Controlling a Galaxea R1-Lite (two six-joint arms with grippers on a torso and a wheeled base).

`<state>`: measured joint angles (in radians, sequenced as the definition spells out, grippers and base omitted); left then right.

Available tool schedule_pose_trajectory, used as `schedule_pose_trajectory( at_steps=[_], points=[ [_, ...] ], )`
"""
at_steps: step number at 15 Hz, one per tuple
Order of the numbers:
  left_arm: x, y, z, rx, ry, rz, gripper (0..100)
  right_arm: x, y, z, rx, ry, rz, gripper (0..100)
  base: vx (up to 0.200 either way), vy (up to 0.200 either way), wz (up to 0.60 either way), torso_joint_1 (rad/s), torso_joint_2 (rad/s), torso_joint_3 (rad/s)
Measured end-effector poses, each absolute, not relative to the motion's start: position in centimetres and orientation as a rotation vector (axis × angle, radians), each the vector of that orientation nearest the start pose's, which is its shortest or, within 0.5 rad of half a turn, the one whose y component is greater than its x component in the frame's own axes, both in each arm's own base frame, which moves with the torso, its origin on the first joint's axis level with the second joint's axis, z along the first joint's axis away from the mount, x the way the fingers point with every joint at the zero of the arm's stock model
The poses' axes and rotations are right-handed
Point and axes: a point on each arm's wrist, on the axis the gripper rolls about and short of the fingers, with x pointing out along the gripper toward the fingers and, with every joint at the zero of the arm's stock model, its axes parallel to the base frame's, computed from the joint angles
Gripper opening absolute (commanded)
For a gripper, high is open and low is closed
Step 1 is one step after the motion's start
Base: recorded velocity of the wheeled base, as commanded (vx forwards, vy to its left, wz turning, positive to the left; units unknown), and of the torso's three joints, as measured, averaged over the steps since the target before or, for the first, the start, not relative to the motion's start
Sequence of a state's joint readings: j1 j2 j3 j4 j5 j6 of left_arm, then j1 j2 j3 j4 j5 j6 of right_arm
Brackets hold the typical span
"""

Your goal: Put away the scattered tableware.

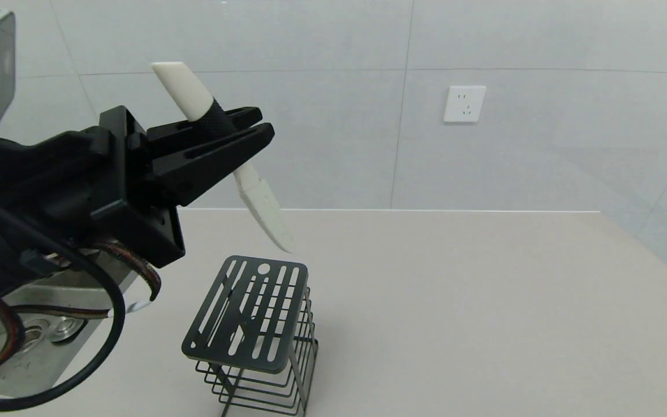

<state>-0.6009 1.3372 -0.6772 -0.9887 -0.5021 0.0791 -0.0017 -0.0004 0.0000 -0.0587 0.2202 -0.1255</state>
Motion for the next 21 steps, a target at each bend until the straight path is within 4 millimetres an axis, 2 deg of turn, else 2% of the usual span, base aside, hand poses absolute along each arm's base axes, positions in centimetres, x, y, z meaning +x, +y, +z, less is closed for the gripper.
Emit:
schedule_pose_trajectory(
  at_steps=[2,7,11,14,21],
  points=[
    [17.0,-13.2,27.5,0.065,-0.352,-1.067,0,-2.4,0.5,8.1,-0.134,-0.073,0.214,0,0.0,0.0,0.0,0.0,0.0,0.0],
    [16.4,-14.9,28.0,0.053,-0.315,-1.061,0,-2.4,0.5,8.2,-0.134,-0.075,0.215,0,0.0,0.0,0.0,0.0,0.0,0.0],
    [16.2,-14.8,27.1,0.081,-0.297,-1.062,0,-2.4,0.5,8.2,-0.133,-0.075,0.214,0,0.0,0.0,0.0,0.0,0.0,0.0],
    [15.7,-14.1,25.6,0.105,-0.261,-1.056,0,-2.4,0.5,8.2,-0.133,-0.076,0.215,0,0.0,0.0,0.0,0.0,0.0,0.0],
    [16.2,-13.6,24.7,0.152,-0.248,-1.025,0,-2.4,0.5,8.2,-0.133,-0.076,0.215,0,0.0,0.0,0.0,0.0,0.0,0.0]
  ],
)
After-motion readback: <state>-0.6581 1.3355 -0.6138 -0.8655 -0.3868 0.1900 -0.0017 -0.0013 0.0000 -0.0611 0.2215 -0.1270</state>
